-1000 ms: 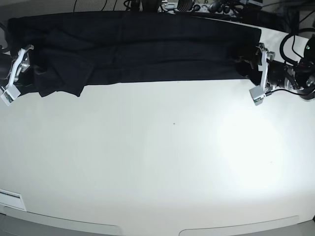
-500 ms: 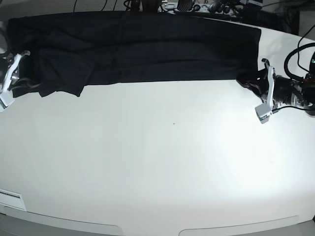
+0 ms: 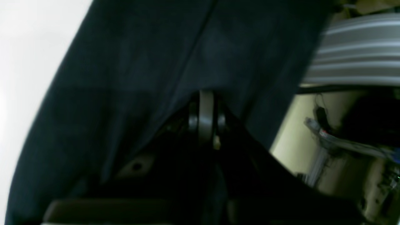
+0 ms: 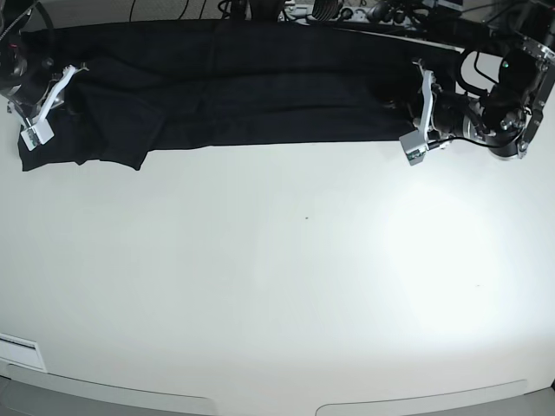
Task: Fold the T-shirt properly
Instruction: 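Release the hem and pinch the folded strip's two ends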
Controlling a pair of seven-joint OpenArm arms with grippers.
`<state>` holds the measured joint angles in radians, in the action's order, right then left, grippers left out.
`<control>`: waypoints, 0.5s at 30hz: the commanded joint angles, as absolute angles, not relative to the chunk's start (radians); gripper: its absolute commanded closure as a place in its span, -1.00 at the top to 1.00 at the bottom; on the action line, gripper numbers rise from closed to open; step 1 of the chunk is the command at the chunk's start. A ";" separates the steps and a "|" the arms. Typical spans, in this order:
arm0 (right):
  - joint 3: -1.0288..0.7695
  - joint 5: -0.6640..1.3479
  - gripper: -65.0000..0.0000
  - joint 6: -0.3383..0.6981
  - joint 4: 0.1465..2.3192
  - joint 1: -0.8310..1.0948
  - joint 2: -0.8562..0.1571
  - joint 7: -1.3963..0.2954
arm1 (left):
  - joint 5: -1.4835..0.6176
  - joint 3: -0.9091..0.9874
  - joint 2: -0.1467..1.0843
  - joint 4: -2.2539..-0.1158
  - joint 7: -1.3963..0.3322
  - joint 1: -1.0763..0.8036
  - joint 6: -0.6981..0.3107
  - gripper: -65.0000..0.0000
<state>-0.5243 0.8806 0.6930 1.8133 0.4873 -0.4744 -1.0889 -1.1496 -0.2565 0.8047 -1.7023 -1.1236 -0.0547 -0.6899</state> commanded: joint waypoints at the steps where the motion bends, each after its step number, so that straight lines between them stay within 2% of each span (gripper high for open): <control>1: -0.518 0.879 -1.00 0.698 1.813 0.485 -0.487 -1.065 | -1.105 -0.247 0.811 -1.713 -1.114 -0.061 -0.698 -1.00; 7: -0.438 0.739 -1.00 0.698 1.718 0.478 -0.480 -0.953 | -0.831 -0.247 0.757 -1.710 -0.989 -0.133 -0.698 -1.00; 15: -0.417 0.667 -1.00 0.698 1.699 0.375 -0.480 -0.923 | -0.685 -0.247 0.756 -1.570 -0.828 -0.088 -0.684 -1.00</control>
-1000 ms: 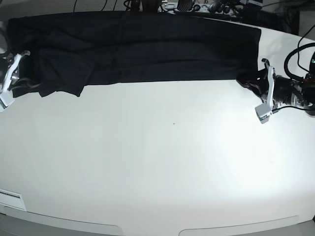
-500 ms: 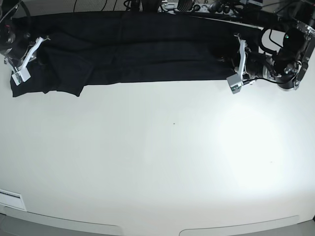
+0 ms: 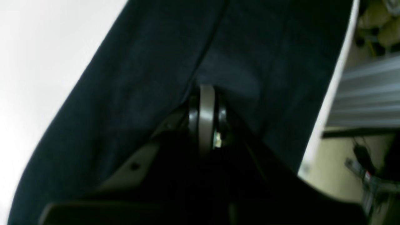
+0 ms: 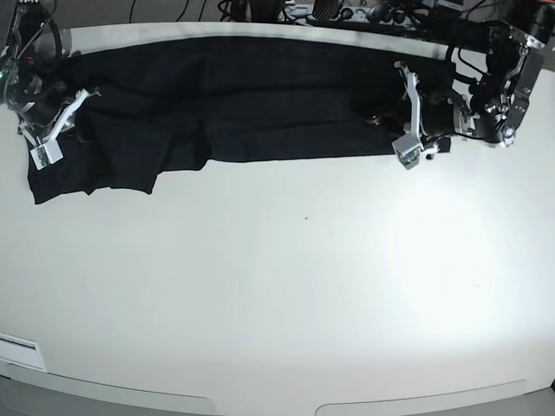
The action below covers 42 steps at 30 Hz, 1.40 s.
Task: Fold the T-shirt properly
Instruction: 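Release the hem and pinch the folded strip's two ends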
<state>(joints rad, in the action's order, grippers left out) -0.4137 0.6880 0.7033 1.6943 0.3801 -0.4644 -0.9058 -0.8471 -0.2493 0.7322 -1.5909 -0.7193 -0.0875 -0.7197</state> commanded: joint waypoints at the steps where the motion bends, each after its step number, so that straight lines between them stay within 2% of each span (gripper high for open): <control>1: -0.417 0.656 -1.00 0.698 1.699 0.363 -0.482 -0.922 | -0.684 -0.247 0.754 -1.541 -0.817 -0.072 -0.685 -1.00; 9: -0.417 0.573 -1.00 0.661 1.699 0.284 -0.485 -0.842 | -0.687 -0.247 0.703 -1.327 -0.757 0.091 -0.688 -1.00; 16: -0.417 0.569 -1.00 0.646 1.699 0.199 -0.486 -0.830 | -0.719 -0.247 0.633 -1.302 -0.779 0.199 -0.688 -1.00; 21: -0.418 0.643 -1.00 0.620 1.701 0.138 -0.525 -0.850 | -0.921 -0.246 0.635 -1.324 -0.996 0.288 -0.687 -1.00; 25: -0.434 0.752 -1.00 0.586 1.709 0.117 -0.546 -0.916 | -1.171 -0.246 0.688 -1.341 -1.177 0.362 -0.655 -1.00; 26: -0.440 0.773 -1.00 0.587 1.709 0.119 -0.546 -0.932 | -1.233 -0.245 0.706 -1.341 -1.202 0.377 -0.635 -0.89; 29: -0.441 0.788 -1.00 0.587 1.709 0.121 -0.546 -0.973 | -1.316 -0.209 0.741 -1.341 -1.293 0.415 -0.632 -0.02; 30: -0.441 0.789 -1.00 0.587 1.709 0.121 -0.546 -0.978 | -1.339 -0.186 0.751 -1.341 -1.312 0.420 -0.625 0.17; 31: -0.441 0.789 -1.00 0.587 1.709 0.121 -0.546 -0.978 | -1.359 -0.158 0.756 -1.341 -1.325 0.427 -0.608 0.26; 38: -0.442 0.789 -1.00 0.613 1.709 0.121 -0.546 -1.031 | -1.201 0.049 0.815 -1.277 -1.271 0.340 -0.508 0.26; 42: -0.448 0.788 -1.00 0.612 1.709 0.121 -0.547 -1.040 | -1.185 0.078 0.805 -1.158 -1.256 0.291 -0.504 0.26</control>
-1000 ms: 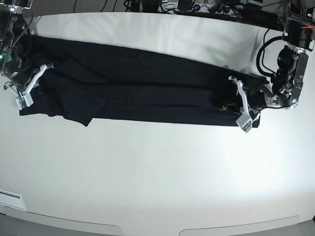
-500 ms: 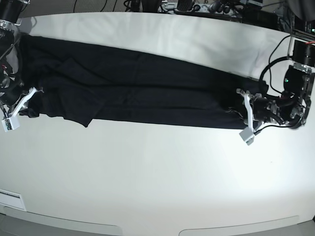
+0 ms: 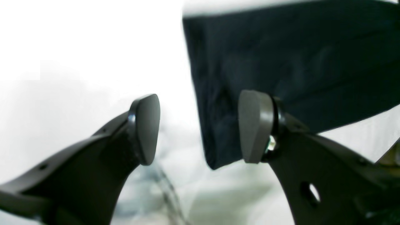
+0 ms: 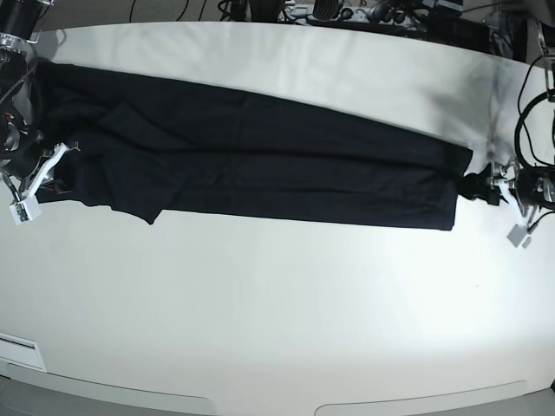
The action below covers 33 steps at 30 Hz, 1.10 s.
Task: Fold the T-shirt properly
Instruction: 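Release the hem and pinch the folded strip's two ends, then fold the strip end with the left gripper toward the right gripper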
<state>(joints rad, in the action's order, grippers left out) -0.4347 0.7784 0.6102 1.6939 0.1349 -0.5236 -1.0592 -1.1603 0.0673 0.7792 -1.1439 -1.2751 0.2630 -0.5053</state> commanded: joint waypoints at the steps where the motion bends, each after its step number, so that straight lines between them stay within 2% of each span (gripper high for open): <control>1: -0.452 0.789 -1.00 0.612 1.709 0.121 -0.547 -1.040 | -1.185 0.078 0.797 -1.127 -1.251 0.291 -0.504 0.26; 7: -0.495 0.789 -1.00 0.637 1.709 0.121 -0.546 -1.037 | -1.185 0.078 0.736 -0.980 -1.213 0.291 -0.531 0.26; 13: -0.533 0.815 -1.00 0.635 1.709 0.113 -0.570 -1.030 | -1.250 0.077 0.644 -0.946 -1.375 0.291 -0.575 0.26; 19: -0.533 0.816 -1.00 0.635 1.709 0.113 -0.602 -1.032 | -1.274 0.035 0.604 -0.946 -1.381 0.291 -0.577 0.21; 20: -0.533 0.817 -1.00 0.635 1.709 0.113 -0.602 -1.032 | -1.273 0.029 0.601 -0.946 -1.381 0.291 -0.577 0.10; 21: -0.533 0.823 -1.00 0.635 1.709 0.113 -0.601 -1.033 | -1.272 0.026 0.600 -0.946 -1.378 0.291 -0.577 -0.12; 23: -0.533 0.850 -1.00 0.635 1.709 0.113 -0.601 -1.034 | -1.267 0.027 0.599 -0.946 -1.366 0.292 -0.576 -0.80; 24: -0.533 0.863 -1.00 0.636 1.709 0.114 -0.600 -1.034 | -1.266 0.027 0.600 -0.946 -1.358 0.292 -0.576 -1.00; 30: -0.529 0.820 -1.00 0.636 1.670 0.154 -0.548 -1.024 | -1.273 0.027 0.604 -0.947 -1.340 0.297 -0.557 -1.00; 33: -0.529 0.748 -1.00 0.638 1.612 0.179 -0.516 -0.963 | -1.302 0.027 0.604 -0.947 -1.340 0.304 -0.557 -1.00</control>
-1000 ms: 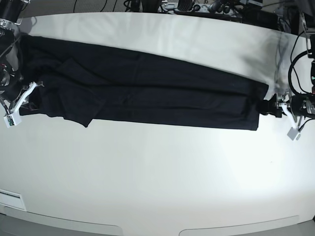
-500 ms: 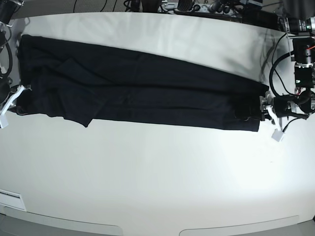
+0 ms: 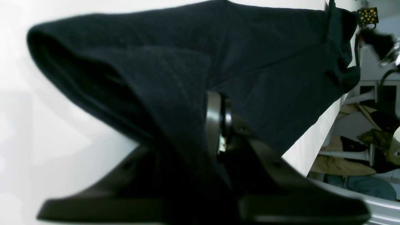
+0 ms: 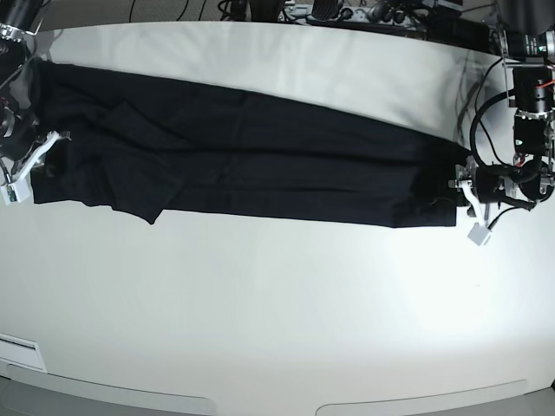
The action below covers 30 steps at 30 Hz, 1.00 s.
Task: Fold the T-shirt properly
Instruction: 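Fold the strip end with the left gripper toward the right gripper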
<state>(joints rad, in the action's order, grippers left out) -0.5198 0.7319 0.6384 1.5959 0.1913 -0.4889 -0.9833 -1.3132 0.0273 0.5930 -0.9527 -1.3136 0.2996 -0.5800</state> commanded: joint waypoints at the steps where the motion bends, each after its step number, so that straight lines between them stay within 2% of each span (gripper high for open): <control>1: -0.529 0.712 -1.00 0.642 1.587 0.181 -0.510 -0.944 | -1.306 0.027 0.604 -0.947 -1.340 0.309 -0.557 -1.00; 5: -0.529 0.656 -1.00 0.666 1.479 0.188 -0.504 -0.892 | -1.364 0.027 0.604 -0.948 -1.349 0.325 -0.569 -1.00; 8: -0.529 0.657 -1.00 0.675 1.418 0.188 -0.493 -0.893 | -1.482 0.027 0.604 -0.951 -1.394 0.334 -0.593 -1.00; 15: -0.529 0.657 -1.00 0.680 1.407 0.188 -0.482 -0.897 | -1.484 0.027 0.594 -1.021 -1.396 0.375 -0.590 -1.00; 23: -0.529 0.656 -1.00 0.680 1.408 0.188 -0.482 -0.909 | -1.484 0.027 0.593 -1.272 -1.396 0.371 -0.576 -1.00; 30: -0.529 0.657 -1.00 0.680 1.408 0.187 -0.482 -0.909 | -1.484 0.027 0.595 -1.630 -1.396 0.302 -0.577 -1.00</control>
<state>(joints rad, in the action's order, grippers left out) -0.5282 0.6857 0.6846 1.4052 0.1867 -0.4694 -0.8722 -1.4590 0.0189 0.5812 -1.6161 -1.4036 0.2821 -0.5747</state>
